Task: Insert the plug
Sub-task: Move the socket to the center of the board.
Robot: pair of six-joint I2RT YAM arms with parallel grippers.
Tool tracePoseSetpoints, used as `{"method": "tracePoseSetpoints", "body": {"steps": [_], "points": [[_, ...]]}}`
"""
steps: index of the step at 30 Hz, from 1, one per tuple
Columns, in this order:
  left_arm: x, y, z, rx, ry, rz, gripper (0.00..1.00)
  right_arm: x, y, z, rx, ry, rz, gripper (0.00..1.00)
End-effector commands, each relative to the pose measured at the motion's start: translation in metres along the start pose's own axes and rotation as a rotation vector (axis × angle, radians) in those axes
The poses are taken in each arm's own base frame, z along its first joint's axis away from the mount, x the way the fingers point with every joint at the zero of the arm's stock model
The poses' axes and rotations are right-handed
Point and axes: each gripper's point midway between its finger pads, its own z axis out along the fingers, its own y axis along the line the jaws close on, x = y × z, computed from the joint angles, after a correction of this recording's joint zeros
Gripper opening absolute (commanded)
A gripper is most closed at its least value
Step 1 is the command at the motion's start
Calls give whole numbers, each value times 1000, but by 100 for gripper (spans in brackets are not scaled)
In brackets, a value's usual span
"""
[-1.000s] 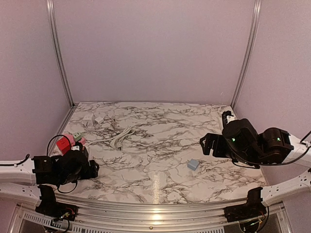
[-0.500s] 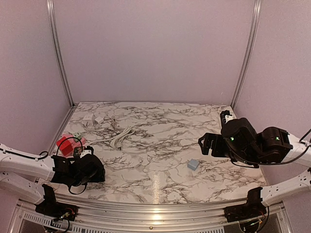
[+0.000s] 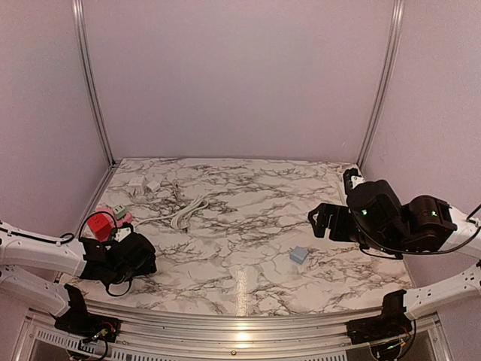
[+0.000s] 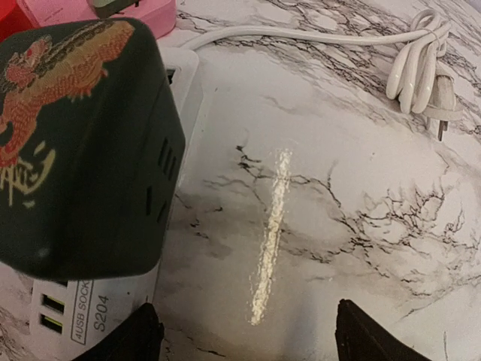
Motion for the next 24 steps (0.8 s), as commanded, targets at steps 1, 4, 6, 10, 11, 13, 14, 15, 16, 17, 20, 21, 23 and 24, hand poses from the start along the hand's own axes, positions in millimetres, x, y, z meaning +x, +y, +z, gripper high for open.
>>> {"method": "tracePoseSetpoints", "body": {"steps": [1,4,6,10,11,13,14,15,16,17,20,21,23,24], "points": [[-9,34,-6,-112,-64,-50,82,-6,2,-1,-12,-20,17,98],[-15,43,-10,-136,-86,-80,82,-3,2,2,-4,-13,7,98],[-17,49,-10,-156,-86,-92,82,-2,2,3,-3,-9,3,98],[-14,61,-6,-196,-63,-95,85,-2,1,2,-6,-9,6,99],[-13,64,-5,-205,-57,-94,85,-1,1,1,-7,-9,7,99],[-11,68,-4,-217,-52,-96,86,-1,0,0,-12,-9,15,99],[-11,70,-4,-218,-51,-99,86,-1,-1,0,-15,-10,20,99],[-11,71,-4,-218,-54,-105,87,-1,-2,-1,-16,-11,22,98],[-12,73,-5,-220,-59,-114,87,-1,-2,-2,-18,-12,25,98],[-14,77,-7,-227,-69,-126,86,-1,-3,-2,-22,-11,29,99],[-20,83,-11,-225,-98,-167,87,-1,-4,-4,-25,-12,33,99],[-21,83,-12,-214,-103,-181,87,-1,-5,-4,-23,-14,32,98],[-23,76,-13,-165,-103,-197,87,-1,-9,-5,-6,-19,31,99],[-23,71,-14,-132,-98,-201,87,-2,-13,-5,8,-23,34,98]]}}
